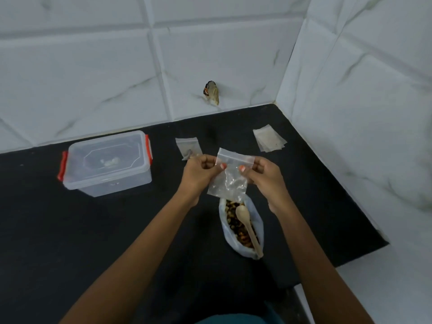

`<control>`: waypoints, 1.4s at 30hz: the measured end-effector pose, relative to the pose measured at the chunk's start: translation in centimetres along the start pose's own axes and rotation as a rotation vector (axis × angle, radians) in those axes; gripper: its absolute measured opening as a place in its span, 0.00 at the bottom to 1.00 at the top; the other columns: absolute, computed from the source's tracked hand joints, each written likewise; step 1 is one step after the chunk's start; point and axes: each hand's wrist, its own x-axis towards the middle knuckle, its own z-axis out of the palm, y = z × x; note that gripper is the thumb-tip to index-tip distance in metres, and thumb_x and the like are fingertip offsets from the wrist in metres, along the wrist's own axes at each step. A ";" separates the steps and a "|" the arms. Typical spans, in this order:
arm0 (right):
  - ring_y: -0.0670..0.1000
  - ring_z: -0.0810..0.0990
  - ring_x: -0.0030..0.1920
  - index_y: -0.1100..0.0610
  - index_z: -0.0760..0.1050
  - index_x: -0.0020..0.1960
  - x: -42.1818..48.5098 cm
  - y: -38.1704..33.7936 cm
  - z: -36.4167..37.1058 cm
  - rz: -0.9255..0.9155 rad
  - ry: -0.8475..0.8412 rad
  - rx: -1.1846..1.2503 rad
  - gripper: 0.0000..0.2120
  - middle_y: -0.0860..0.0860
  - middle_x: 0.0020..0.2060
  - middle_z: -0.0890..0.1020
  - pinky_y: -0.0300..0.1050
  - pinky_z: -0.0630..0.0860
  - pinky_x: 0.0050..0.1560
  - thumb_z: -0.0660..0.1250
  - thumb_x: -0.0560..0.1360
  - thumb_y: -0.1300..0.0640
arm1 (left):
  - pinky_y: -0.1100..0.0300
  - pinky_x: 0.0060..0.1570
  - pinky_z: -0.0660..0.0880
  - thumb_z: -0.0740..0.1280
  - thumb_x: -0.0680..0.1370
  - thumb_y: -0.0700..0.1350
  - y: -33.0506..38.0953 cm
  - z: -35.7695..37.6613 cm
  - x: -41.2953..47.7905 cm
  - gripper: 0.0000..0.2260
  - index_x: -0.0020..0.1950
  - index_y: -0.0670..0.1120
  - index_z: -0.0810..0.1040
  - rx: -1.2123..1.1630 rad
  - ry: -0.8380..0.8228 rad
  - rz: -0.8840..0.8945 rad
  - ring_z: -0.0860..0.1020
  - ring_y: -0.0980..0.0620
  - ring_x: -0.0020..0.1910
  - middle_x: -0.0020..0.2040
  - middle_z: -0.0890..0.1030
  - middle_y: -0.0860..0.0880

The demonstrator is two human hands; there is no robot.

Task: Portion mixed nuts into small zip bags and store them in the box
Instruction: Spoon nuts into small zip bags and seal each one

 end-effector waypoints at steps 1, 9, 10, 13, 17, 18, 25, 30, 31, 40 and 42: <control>0.48 0.81 0.49 0.56 0.74 0.55 -0.8 0.1 0.3 -0.006 -0.021 -0.026 0.11 0.51 0.48 0.81 0.43 0.79 0.49 0.68 0.73 0.60 | 0.61 0.46 0.77 0.69 0.74 0.41 0.0 -0.6 -0.9 0.07 0.51 0.42 0.78 0.038 -0.011 0.011 0.80 0.54 0.46 0.46 0.81 0.48; 0.42 0.78 0.47 0.53 0.78 0.50 -5.0 0.7 2.2 -0.043 -0.105 -0.194 0.06 0.45 0.44 0.80 0.34 0.74 0.47 0.66 0.74 0.59 | 0.66 0.42 0.73 0.68 0.75 0.41 -1.0 -3.0 -5.0 0.04 0.44 0.50 0.78 0.305 -0.052 -0.006 0.77 0.58 0.45 0.43 0.79 0.55; 0.42 0.78 0.47 0.54 0.79 0.50 -5.4 0.9 2.4 -0.045 -0.124 -0.215 0.06 0.45 0.44 0.80 0.34 0.74 0.47 0.66 0.75 0.59 | 0.67 0.41 0.72 0.68 0.75 0.41 -1.3 -3.2 -5.4 0.04 0.45 0.50 0.78 0.320 -0.050 -0.009 0.77 0.59 0.45 0.43 0.78 0.55; 0.41 0.79 0.45 0.53 0.79 0.48 -6.4 1.6 3.1 -0.033 -0.155 -0.201 0.04 0.45 0.42 0.81 0.34 0.75 0.46 0.67 0.74 0.60 | 0.69 0.39 0.71 0.68 0.74 0.41 -2.3 -3.7 -6.3 0.05 0.48 0.48 0.78 0.348 -0.029 -0.004 0.76 0.59 0.44 0.43 0.78 0.55; 0.39 0.78 0.40 0.62 0.79 0.50 -7.3 2.3 4.1 -0.027 -0.180 -0.194 0.07 0.47 0.39 0.80 0.24 0.72 0.39 0.67 0.74 0.62 | 0.72 0.47 0.69 0.70 0.73 0.40 -4.0 -3.8 -7.6 0.15 0.58 0.46 0.75 0.440 0.145 0.111 0.73 0.60 0.52 0.52 0.75 0.54; 0.39 0.77 0.39 0.62 0.79 0.50 -7.5 2.4 4.4 -0.019 -0.185 -0.199 0.07 0.46 0.38 0.79 0.23 0.71 0.38 0.67 0.74 0.62 | 0.70 0.50 0.69 0.70 0.73 0.40 -4.4 -3.8 -8.1 0.17 0.60 0.46 0.73 0.459 0.218 0.143 0.72 0.60 0.54 0.54 0.73 0.55; 0.42 0.78 0.43 0.51 0.76 0.39 -8.5 3.6 6.1 0.017 -0.215 -0.260 0.05 0.44 0.38 0.79 0.32 0.72 0.42 0.70 0.72 0.58 | 0.59 0.50 0.77 0.64 0.77 0.45 -6.1 -2.8 -11.5 0.02 0.46 0.50 0.76 0.156 0.168 0.050 0.80 0.55 0.46 0.45 0.81 0.50; 0.41 0.77 0.40 0.52 0.75 0.39 -9.1 3.4 6.2 0.018 -0.207 -0.260 0.05 0.45 0.37 0.79 0.29 0.71 0.36 0.71 0.71 0.57 | 0.61 0.49 0.78 0.65 0.76 0.46 -5.8 -3.1 -12.1 0.03 0.45 0.49 0.79 -0.056 0.101 -0.035 0.82 0.55 0.45 0.43 0.83 0.50; 0.41 0.77 0.39 0.52 0.75 0.39 -9.1 3.4 6.2 0.019 -0.209 -0.253 0.05 0.45 0.37 0.79 0.29 0.71 0.36 0.71 0.71 0.57 | 0.61 0.47 0.79 0.66 0.76 0.46 -5.7 -3.1 -12.2 0.03 0.45 0.49 0.79 -0.078 0.094 -0.029 0.82 0.56 0.44 0.42 0.83 0.50; 0.41 0.78 0.38 0.53 0.77 0.41 -9.4 3.3 5.9 0.020 -0.286 -0.163 0.03 0.46 0.37 0.80 0.30 0.74 0.37 0.70 0.72 0.57 | 0.64 0.45 0.79 0.64 0.77 0.39 -6.1 -3.2 -12.4 0.05 0.46 0.48 0.79 0.040 0.127 0.024 0.82 0.56 0.42 0.43 0.83 0.49; 0.41 0.79 0.40 0.53 0.77 0.41 -9.5 3.4 5.7 0.016 -0.269 -0.129 0.02 0.46 0.38 0.80 0.32 0.74 0.40 0.69 0.73 0.57 | 0.64 0.45 0.78 0.65 0.77 0.39 -6.2 -3.3 -12.4 0.06 0.44 0.50 0.78 0.147 0.145 0.044 0.82 0.56 0.42 0.42 0.82 0.51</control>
